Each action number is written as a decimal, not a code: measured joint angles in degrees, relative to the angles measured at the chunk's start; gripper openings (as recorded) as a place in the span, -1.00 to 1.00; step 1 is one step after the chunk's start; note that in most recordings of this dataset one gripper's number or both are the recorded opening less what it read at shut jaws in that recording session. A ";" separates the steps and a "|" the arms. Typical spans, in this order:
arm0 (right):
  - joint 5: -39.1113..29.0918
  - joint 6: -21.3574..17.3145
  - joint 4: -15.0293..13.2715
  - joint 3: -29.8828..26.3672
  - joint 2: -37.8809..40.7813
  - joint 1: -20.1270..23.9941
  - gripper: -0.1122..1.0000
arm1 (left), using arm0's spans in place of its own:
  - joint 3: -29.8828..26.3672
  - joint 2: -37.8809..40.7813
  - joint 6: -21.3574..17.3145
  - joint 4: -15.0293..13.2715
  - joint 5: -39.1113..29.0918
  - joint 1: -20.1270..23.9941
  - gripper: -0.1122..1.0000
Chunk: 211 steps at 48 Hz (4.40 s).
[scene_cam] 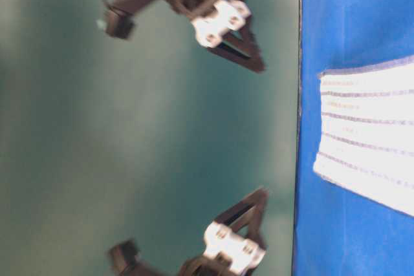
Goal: Fold the blue towel.
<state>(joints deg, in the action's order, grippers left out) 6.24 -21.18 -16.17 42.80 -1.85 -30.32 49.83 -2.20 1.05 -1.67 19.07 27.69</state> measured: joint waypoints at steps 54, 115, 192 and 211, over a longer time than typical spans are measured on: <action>2.64 0.53 -0.18 -7.12 17.75 -0.97 -0.67 | -14.68 23.12 -1.23 0.00 0.70 0.09 -0.69; 1.41 0.00 0.44 1.93 4.75 14.33 -0.67 | -4.04 8.09 -3.78 0.00 -3.16 -12.74 -0.69; -4.48 -0.18 8.53 2.02 3.78 36.39 0.14 | -1.67 7.65 2.55 -0.35 -4.75 -35.33 0.39; -8.53 0.70 8.79 1.41 -2.11 37.27 0.31 | 0.79 -2.55 0.09 -0.18 -12.57 -35.42 0.54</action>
<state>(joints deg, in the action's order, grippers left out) -2.29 -20.48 -7.38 44.21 -3.96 6.94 50.63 -4.75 1.14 -1.85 6.50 -7.73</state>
